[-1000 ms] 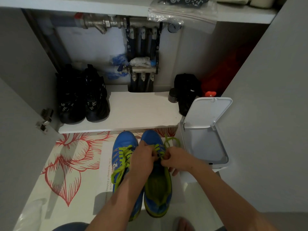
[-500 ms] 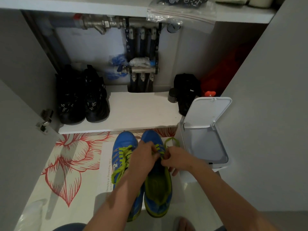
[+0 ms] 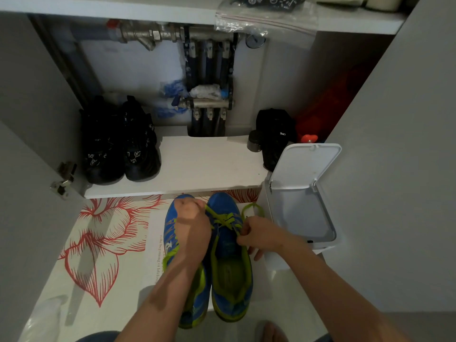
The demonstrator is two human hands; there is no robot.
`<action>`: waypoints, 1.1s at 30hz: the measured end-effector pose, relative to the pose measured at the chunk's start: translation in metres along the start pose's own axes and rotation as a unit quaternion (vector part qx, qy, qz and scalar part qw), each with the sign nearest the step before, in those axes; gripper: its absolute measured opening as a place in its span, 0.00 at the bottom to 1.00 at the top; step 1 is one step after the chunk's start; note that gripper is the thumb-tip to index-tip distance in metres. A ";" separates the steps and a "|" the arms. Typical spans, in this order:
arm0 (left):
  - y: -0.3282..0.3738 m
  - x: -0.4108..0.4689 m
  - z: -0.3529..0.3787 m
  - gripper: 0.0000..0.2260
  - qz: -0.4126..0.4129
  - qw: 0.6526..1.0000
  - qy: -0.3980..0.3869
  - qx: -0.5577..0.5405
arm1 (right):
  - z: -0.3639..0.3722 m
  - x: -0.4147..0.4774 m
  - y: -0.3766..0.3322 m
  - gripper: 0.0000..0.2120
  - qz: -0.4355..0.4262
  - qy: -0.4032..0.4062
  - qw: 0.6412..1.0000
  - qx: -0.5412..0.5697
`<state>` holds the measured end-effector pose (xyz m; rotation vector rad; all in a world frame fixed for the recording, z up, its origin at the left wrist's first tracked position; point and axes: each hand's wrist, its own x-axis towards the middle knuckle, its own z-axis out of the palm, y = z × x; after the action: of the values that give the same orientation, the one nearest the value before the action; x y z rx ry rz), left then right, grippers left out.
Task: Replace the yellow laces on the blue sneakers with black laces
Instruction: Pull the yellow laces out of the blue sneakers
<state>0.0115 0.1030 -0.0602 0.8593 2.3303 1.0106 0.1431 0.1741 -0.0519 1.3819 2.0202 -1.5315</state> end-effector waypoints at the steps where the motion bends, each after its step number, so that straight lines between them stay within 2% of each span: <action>1: -0.001 0.002 0.000 0.12 0.006 1.000 0.003 -0.017 | 0.000 0.000 0.000 0.09 0.001 0.000 1.000 -0.001; 2: -0.004 0.004 0.000 0.11 0.005 1.000 -0.006 0.003 | 0.000 0.000 0.000 0.09 0.002 0.002 1.000 -0.002; 4: -0.005 0.013 -0.005 0.11 0.013 0.999 0.042 0.026 | -0.001 -0.001 -0.001 0.09 0.006 0.003 1.000 0.000; 5: -0.003 0.015 -0.009 0.11 -0.008 0.998 0.066 0.010 | -0.001 -0.001 -0.001 0.09 0.008 0.001 1.000 -0.001; 7: -0.004 0.018 -0.007 0.11 0.014 0.993 0.058 0.098 | 0.000 -0.002 -0.002 0.09 0.009 0.004 1.000 -0.020; 9: -0.004 0.011 -0.004 0.13 0.079 0.979 0.060 0.177 | 0.003 0.004 -0.001 0.09 -0.038 0.069 0.993 -0.083; 11: 0.002 0.011 -0.001 0.17 0.118 0.966 0.090 0.213 | 0.006 0.013 0.000 0.07 -0.112 0.181 0.969 -0.122; 13: 0.009 0.012 -0.004 0.15 0.162 0.941 0.097 0.280 | 0.009 0.023 0.000 0.08 -0.167 0.231 0.948 -0.143; 15: 0.009 0.010 -0.005 0.07 0.122 0.955 -0.005 0.271 | 0.017 0.031 0.002 0.10 -0.198 0.222 0.937 -0.184; 16: 0.007 0.008 -0.002 0.08 0.075 0.958 -0.071 0.268 | 0.021 0.034 0.003 0.11 -0.204 0.212 0.934 -0.202; 18: -0.001 0.005 0.002 0.14 0.050 0.937 -0.167 0.303 | 0.027 0.039 0.004 0.11 -0.200 0.211 0.928 -0.234; 22: 0.000 0.004 -0.001 0.13 0.041 0.922 -0.186 0.336 | 0.034 0.049 0.002 0.08 -0.195 0.239 0.908 -0.283; 24: -0.001 0.005 -0.004 0.12 0.038 0.927 -0.180 0.328 | 0.034 0.052 0.001 0.03 -0.192 0.260 0.916 -0.238; 26: -0.003 0.005 -0.007 0.10 0.030 0.932 -0.192 0.306 | 0.026 0.056 0.004 0.06 -0.123 0.298 0.944 -0.071; 28: -0.008 0.008 -0.007 0.12 0.028 0.939 -0.187 0.289 | 0.010 0.058 0.011 0.07 -0.035 0.318 0.938 0.138; 29: -0.009 0.009 -0.008 0.14 0.027 0.940 -0.184 0.287 | 0.005 0.058 0.014 0.07 -0.016 0.310 0.933 0.183; 31: -0.008 0.008 -0.008 0.14 0.022 0.940 -0.190 0.283 | 0.003 0.055 0.014 0.03 -0.043 0.289 0.950 0.111; 33: -0.004 0.007 -0.008 0.10 0.021 0.937 -0.205 0.284 | 0.010 0.050 0.007 0.11 -0.136 0.287 0.947 -0.041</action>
<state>-0.0002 0.1019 -0.0593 1.1993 2.2486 0.1184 0.1197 0.1912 -0.0942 1.7223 2.6786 -1.2060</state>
